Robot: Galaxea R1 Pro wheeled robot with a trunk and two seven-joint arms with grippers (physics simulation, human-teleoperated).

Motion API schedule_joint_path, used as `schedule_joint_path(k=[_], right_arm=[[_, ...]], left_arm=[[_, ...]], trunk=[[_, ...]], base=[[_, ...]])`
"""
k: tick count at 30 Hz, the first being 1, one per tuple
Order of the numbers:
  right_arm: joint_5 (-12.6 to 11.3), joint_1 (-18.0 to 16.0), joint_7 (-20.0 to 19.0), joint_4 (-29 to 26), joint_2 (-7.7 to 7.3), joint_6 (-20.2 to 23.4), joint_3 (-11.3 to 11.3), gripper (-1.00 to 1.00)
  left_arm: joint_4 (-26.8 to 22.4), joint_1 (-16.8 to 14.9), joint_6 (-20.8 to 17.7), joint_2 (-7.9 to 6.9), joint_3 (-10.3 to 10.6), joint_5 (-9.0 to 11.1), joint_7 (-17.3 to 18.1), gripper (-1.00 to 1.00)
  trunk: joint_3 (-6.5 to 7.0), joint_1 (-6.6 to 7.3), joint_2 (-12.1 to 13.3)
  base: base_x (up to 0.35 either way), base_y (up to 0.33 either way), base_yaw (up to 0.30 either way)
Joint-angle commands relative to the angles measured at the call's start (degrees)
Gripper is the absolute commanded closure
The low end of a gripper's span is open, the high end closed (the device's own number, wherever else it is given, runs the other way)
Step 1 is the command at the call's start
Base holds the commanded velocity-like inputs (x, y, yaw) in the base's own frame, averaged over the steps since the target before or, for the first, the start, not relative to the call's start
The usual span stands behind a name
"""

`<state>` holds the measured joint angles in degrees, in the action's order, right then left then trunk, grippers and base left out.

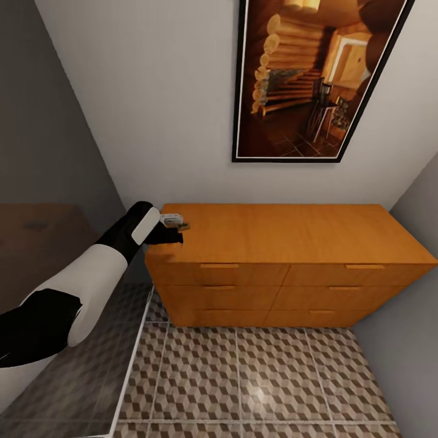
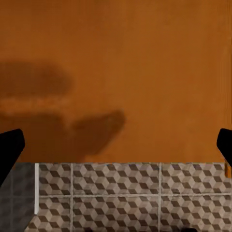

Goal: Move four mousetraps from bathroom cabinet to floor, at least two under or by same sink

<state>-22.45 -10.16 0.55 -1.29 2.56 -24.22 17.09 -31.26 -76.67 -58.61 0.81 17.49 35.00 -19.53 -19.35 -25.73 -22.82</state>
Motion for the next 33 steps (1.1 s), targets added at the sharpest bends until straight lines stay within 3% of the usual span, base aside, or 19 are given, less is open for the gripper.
schedule_joint_path(k=[1,21,33], right_arm=[[-0.7,0.0,-0.1,0.1,0.02,-0.2,0.5,1.0],[-0.7,0.0,-0.1,0.1,-0.01,-0.2,0.5,1.0],[-0.7,0.0,-0.1,0.1,-0.01,-0.2,0.5,1.0]], left_arm=[[0.0,-0.1,-0.1,-0.03,0.3,0.6,-0.5,-1.0],[0.1,-0.1,-0.1,-0.02,0.5,0.6,-0.5,-1.0],[0.0,-0.1,-0.1,-0.02,0.6,0.6,-0.5,-1.0]], trunk=[[-0.09,-0.05,-0.1],[-0.09,-0.05,-0.1],[-0.09,-0.05,-0.1]], base=[[0.242,0.0,0.0],[0.149,0.0,0.0],[0.022,0.0,0.0]])
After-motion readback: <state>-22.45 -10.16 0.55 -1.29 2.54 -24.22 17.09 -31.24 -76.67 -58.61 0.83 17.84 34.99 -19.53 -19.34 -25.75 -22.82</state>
